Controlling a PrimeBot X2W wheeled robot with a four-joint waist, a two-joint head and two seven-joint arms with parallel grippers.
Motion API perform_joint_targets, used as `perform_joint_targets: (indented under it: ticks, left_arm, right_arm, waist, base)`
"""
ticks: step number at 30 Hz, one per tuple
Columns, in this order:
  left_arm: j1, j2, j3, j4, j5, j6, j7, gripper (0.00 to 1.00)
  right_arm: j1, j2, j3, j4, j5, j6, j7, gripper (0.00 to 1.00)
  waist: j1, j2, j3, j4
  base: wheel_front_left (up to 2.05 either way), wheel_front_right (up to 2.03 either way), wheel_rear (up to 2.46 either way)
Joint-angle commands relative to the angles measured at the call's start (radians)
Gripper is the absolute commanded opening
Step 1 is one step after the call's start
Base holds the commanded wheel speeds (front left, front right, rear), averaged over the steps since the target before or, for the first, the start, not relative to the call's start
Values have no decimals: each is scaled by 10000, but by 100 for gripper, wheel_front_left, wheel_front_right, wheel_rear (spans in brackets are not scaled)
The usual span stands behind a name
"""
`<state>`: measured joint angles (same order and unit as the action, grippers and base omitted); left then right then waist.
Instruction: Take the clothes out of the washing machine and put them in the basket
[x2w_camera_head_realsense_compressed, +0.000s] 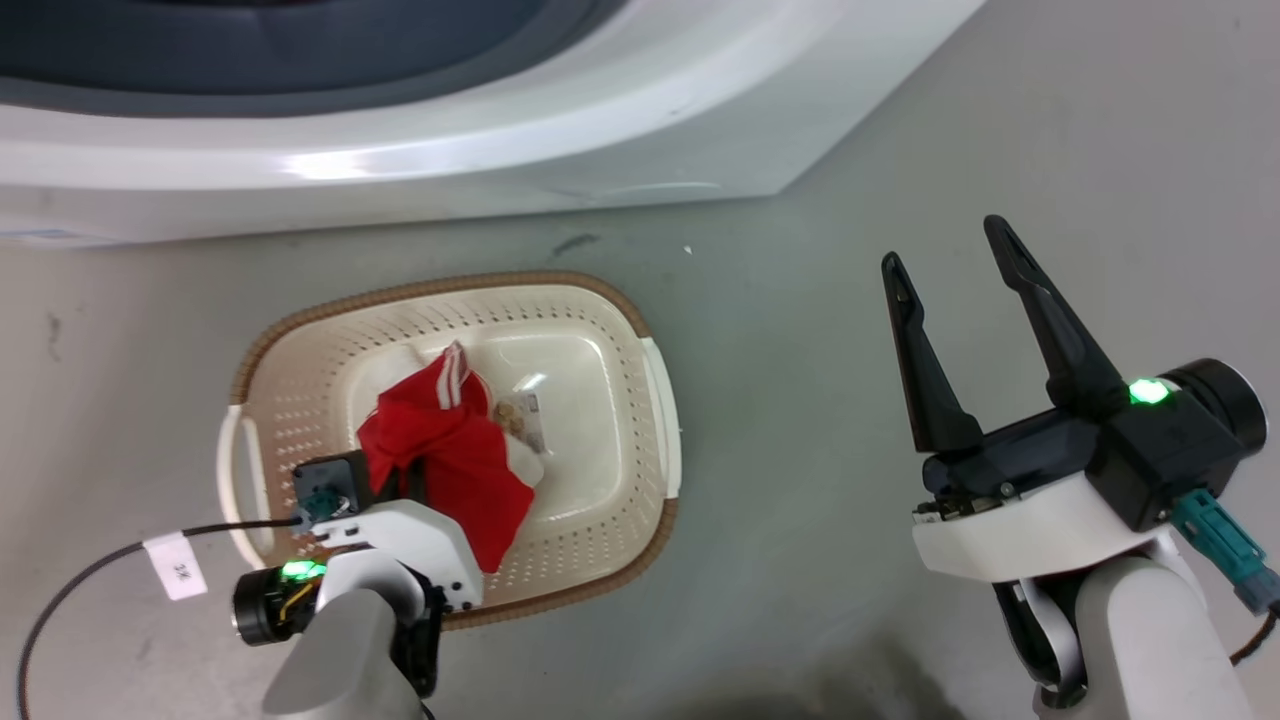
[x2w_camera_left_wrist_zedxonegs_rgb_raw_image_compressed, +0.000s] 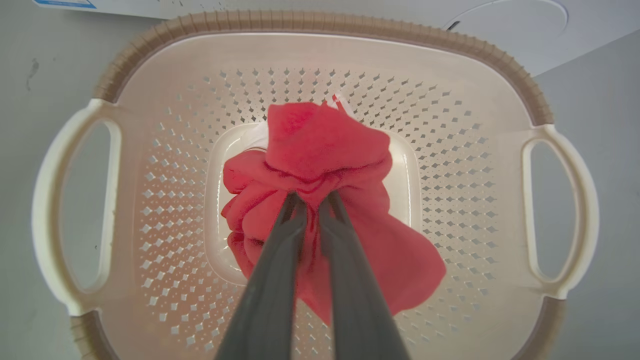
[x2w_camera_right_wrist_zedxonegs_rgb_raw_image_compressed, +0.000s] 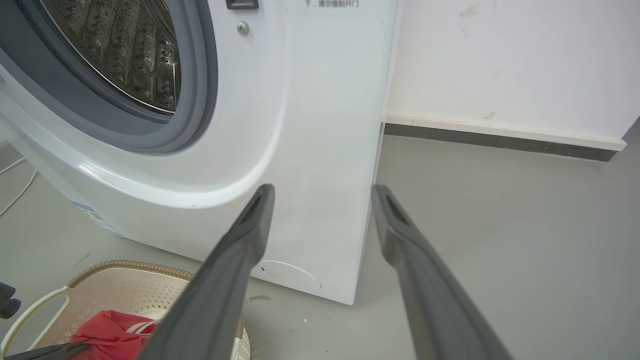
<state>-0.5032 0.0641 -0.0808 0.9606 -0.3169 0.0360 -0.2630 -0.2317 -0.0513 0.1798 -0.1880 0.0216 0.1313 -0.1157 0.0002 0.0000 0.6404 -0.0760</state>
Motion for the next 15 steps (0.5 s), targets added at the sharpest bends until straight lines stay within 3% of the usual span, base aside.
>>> perform_joint_targets:
  ticks: [1, 11, 13, 14, 15]
  left_arm:
    - [-318, 159, 142, 370, -42, 48, -22, 0]
    - [-1099, 287, 420, 1967, -279, -55, -22, 0]
    - [-1192, 294, 433, 2104, -278, -78, -24, 53]
    - [-1224, 302, 403, 2162, -223, -64, -24, 100]
    - [-1209, 287, 393, 2215, -215, -72, -24, 100]
  right_arm:
    - [-246, 20, 85, 120, 14, -9, -97, 100]
    - [-659, 22, 264, 519, 156, -9, -399, 100]
    - [-667, 20, 263, 643, 180, -10, -461, 100]
    - [-674, 22, 242, 698, 233, -9, -491, 100]
    - [-651, 20, 209, 782, 292, -9, -509, 100]
  waist:
    - [-2, 0, 509, -409]
    - [-2, 0, 1058, -788]
    - [-2, 0, 971, -806]
    - [-2, 0, 899, -794]
    - [-2, 0, 782, -762]
  base:
    - [0, 0, 0]
    - [0, 0, 0]
    - [0, 0, 0]
    - [0, 0, 0]
    - [0, 0, 0]
